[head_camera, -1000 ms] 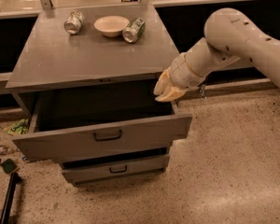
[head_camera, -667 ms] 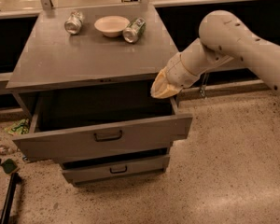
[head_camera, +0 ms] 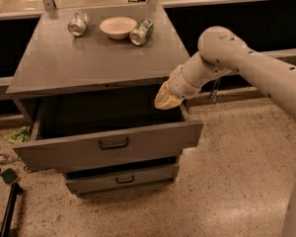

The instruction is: Open top drawer

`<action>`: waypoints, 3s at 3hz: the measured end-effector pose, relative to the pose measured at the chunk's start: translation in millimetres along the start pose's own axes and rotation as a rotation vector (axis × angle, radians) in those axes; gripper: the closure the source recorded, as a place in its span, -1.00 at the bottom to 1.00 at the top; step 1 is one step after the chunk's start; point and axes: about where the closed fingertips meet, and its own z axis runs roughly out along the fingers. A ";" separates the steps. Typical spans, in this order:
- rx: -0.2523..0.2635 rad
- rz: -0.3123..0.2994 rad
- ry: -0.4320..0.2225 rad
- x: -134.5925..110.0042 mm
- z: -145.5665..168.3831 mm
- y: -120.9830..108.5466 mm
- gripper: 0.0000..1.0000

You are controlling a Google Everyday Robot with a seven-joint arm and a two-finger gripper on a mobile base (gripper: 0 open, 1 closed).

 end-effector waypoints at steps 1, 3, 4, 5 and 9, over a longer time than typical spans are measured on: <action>-0.021 0.047 0.027 15.0 21.8 11.2 1.00; -0.031 0.042 0.038 19.1 61.1 11.0 1.00; -0.046 0.032 0.048 18.2 80.5 12.8 1.00; -0.092 0.042 0.053 21.7 95.3 30.1 1.00; -0.295 0.100 0.029 28.5 83.2 111.5 1.00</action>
Offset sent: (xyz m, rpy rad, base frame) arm -0.0011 0.0151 -0.0733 -0.0328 0.0565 -0.0457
